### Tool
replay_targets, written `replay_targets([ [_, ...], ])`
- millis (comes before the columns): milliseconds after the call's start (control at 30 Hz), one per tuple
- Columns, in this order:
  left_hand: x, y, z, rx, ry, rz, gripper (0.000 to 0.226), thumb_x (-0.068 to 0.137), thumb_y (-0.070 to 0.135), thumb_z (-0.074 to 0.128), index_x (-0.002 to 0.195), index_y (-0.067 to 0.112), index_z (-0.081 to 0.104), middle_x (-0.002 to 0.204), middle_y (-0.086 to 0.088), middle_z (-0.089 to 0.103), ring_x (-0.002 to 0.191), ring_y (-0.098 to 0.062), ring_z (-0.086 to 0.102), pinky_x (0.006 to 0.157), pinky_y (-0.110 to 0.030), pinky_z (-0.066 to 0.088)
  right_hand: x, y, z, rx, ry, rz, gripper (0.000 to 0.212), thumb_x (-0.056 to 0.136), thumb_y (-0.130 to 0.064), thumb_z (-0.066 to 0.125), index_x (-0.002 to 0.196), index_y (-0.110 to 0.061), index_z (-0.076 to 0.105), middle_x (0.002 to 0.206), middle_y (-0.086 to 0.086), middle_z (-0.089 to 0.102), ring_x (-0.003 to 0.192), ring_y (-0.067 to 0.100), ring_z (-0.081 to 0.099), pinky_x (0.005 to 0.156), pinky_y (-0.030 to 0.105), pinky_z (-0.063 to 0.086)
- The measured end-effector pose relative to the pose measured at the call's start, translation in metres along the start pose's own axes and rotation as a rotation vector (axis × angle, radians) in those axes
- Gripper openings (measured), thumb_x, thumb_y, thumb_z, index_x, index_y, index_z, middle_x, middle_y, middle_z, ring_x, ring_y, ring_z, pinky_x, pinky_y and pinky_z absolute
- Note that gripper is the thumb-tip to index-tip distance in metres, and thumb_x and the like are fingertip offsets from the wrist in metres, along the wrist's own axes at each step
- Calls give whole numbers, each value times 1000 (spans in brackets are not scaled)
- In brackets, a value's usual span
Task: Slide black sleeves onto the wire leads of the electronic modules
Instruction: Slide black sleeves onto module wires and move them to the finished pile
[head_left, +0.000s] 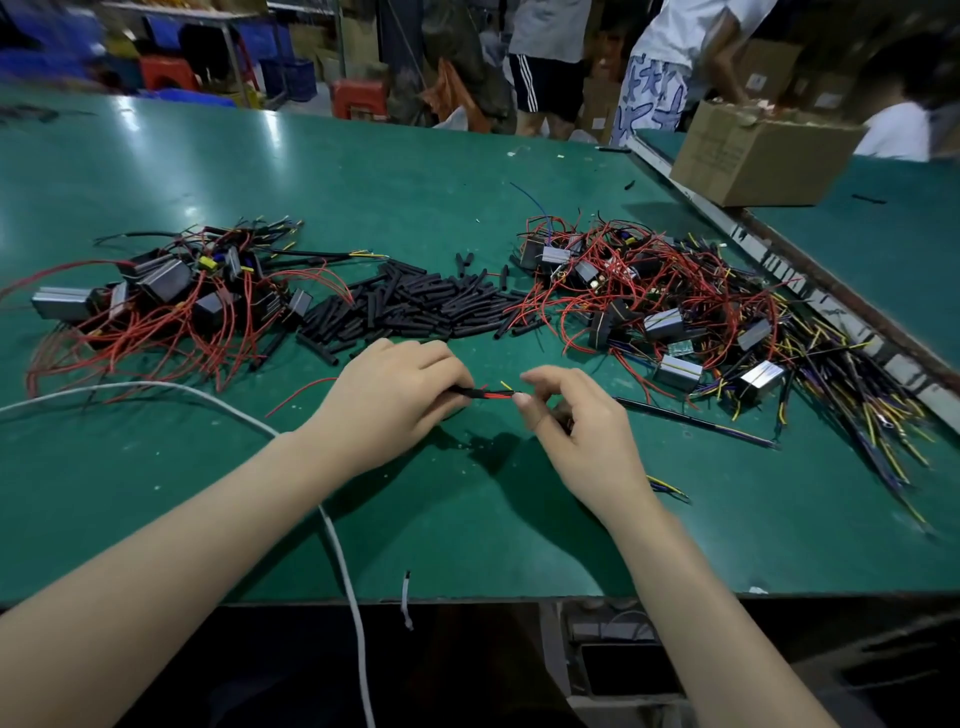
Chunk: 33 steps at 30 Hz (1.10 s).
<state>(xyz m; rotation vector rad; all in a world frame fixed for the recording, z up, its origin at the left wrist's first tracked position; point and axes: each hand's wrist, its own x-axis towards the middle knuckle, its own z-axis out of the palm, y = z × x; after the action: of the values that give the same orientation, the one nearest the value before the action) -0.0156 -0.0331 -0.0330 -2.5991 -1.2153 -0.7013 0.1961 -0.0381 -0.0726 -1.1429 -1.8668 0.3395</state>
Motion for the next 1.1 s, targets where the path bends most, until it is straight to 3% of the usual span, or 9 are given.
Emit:
replay_targets([
  [200, 3, -7, -6, -85, 0, -52, 16, 90, 25, 58, 94, 12, 66, 88, -2, 63, 84, -28, 62, 65, -41, 47, 1, 3, -5, -82, 5, -38, 15, 87, -21, 67, 102, -18, 65, 92, -8, 59, 78, 15, 56, 71, 40, 50],
  [333, 4, -6, -11, -68, 3, -1, 10, 83, 12, 70, 91, 8, 65, 87, -7, 61, 77, -31, 59, 63, -41, 49, 5, 2, -11, -37, 20, 18, 23, 90, -37, 62, 96, -17, 72, 87, -7, 66, 80, 9, 58, 72, 26, 46],
  [433, 1, 3, -8, 7, 3, 99, 10, 80, 7, 70, 89, 7, 66, 85, -9, 62, 69, -31, 58, 55, -39, 48, 8, -2, -10, -44, 52, 62, 13, 90, -29, 66, 92, -18, 73, 84, -4, 69, 78, 6, 58, 71, 19, 44],
  [500, -2, 9, -4, 55, 3, 131, 12, 87, 19, 61, 90, 9, 67, 86, -8, 63, 69, -29, 59, 55, -38, 47, 9, -5, -9, -59, 87, 74, 9, 89, -25, 67, 91, -19, 73, 84, -6, 69, 77, 4, 57, 69, 13, 41],
  [633, -3, 16, -2, -188, 79, -152, 19, 94, 26, 55, 96, 10, 65, 101, -3, 60, 85, -25, 61, 76, -40, 49, 12, -8, -10, -27, 115, 46, 7, 89, -22, 66, 93, -19, 70, 83, -8, 65, 78, 4, 56, 72, 16, 42],
  [767, 5, 3, -5, -460, -90, -433, 21, 90, 30, 62, 110, 23, 60, 93, 19, 61, 98, -8, 58, 84, -10, 39, 15, -7, -15, 15, 53, -9, 8, 89, -15, 67, 95, -16, 70, 86, -12, 61, 79, -1, 53, 75, 12, 39],
  [833, 9, -3, -10, -296, -243, -393, 21, 92, 38, 56, 111, 32, 64, 99, 21, 59, 112, -7, 48, 92, -24, 35, 18, -6, -18, 34, 17, -28, 9, 88, -13, 67, 96, -15, 70, 87, -16, 59, 81, 0, 55, 75, 12, 39],
  [1000, 9, -10, -13, -174, -372, -327, 8, 97, 36, 46, 95, 37, 54, 91, 21, 51, 108, -7, 46, 86, -29, 19, 20, -2, -29, -32, -82, -111, 14, 89, -12, 65, 101, -16, 71, 92, -11, 61, 85, 3, 58, 79, 22, 46],
  [1100, 6, -7, -11, -142, -328, -244, 5, 98, 35, 43, 93, 36, 45, 86, 19, 50, 104, -6, 43, 89, -28, 15, 20, -4, -35, -118, -116, -162, 14, 89, -13, 65, 101, -17, 72, 90, -6, 60, 75, 17, 60, 71, 40, 51],
])
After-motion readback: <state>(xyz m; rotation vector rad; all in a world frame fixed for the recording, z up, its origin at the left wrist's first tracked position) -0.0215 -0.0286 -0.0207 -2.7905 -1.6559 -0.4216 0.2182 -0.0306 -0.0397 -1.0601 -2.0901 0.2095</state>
